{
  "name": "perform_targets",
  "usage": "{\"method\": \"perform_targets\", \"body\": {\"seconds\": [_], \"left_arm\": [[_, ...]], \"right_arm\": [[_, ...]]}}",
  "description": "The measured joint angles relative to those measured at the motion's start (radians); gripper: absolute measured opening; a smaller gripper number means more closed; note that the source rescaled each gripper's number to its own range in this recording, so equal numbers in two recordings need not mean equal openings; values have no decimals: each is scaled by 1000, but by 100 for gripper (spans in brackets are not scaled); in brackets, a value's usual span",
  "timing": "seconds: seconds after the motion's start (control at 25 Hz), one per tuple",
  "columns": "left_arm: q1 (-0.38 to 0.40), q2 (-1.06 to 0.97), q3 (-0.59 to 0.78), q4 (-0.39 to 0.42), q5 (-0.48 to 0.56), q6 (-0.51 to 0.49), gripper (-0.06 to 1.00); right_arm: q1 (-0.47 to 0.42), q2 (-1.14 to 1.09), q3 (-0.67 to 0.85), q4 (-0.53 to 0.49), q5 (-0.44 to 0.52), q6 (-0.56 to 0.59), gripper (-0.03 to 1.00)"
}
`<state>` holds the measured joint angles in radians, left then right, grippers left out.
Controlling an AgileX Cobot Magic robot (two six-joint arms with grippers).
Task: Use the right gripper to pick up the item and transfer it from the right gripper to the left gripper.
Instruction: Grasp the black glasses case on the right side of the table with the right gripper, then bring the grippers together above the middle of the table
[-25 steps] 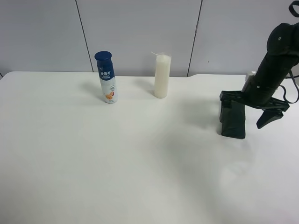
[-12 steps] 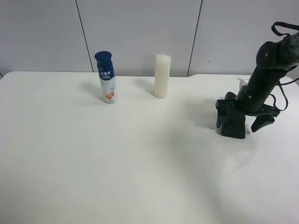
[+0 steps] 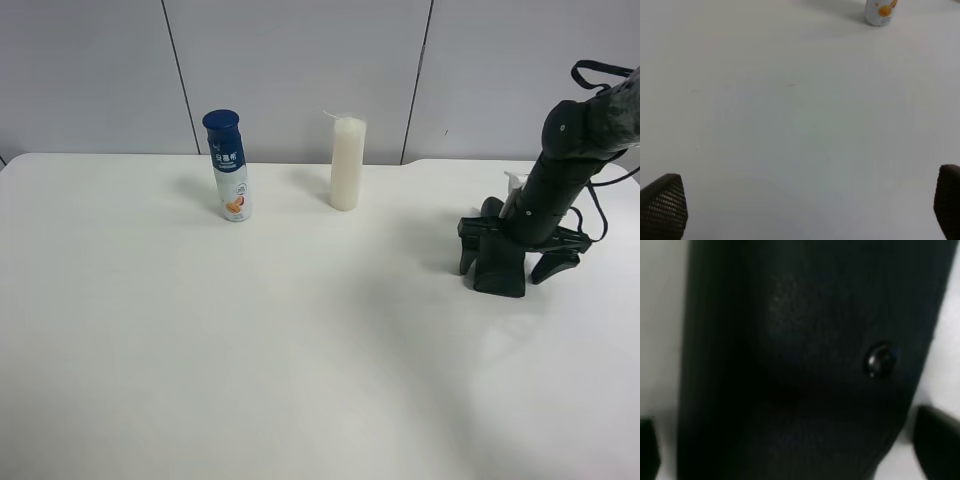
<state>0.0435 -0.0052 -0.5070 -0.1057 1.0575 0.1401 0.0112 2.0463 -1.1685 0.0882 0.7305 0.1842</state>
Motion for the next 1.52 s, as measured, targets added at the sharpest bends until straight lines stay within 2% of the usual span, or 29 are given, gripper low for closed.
{"method": "perform_targets", "body": {"seconds": [0.2,0.28,0.36,0.4,0.48,0.52,0.84,1.12,1.52], "left_arm": [[0,0,0,0,0,0,100],[0,0,0,0,0,0,100],[0,0,0,0,0,0,100],[0,0,0,0,0,0,100],[0,0,0,0,0,0,100],[0,0,0,0,0,0,100],[0,0,0,0,0,0,100],[0,0,0,0,0,0,100],[0,0,0,0,0,0,100]], "right_arm": [[0,3,-3,0,10,-1,100],[0,3,-3,0,11,-1,94],[0,3,-3,0,16,-1,76],[0,3,-3,0,20,-1,62],[0,3,-3,0,24,-1,27],[0,3,-3,5,26,-1,15],[0,2,-11,11,45,-1,12],[0,-98,-93,34,204,-56,9],[2,-305,-102,-2,336,-122,6]]}}
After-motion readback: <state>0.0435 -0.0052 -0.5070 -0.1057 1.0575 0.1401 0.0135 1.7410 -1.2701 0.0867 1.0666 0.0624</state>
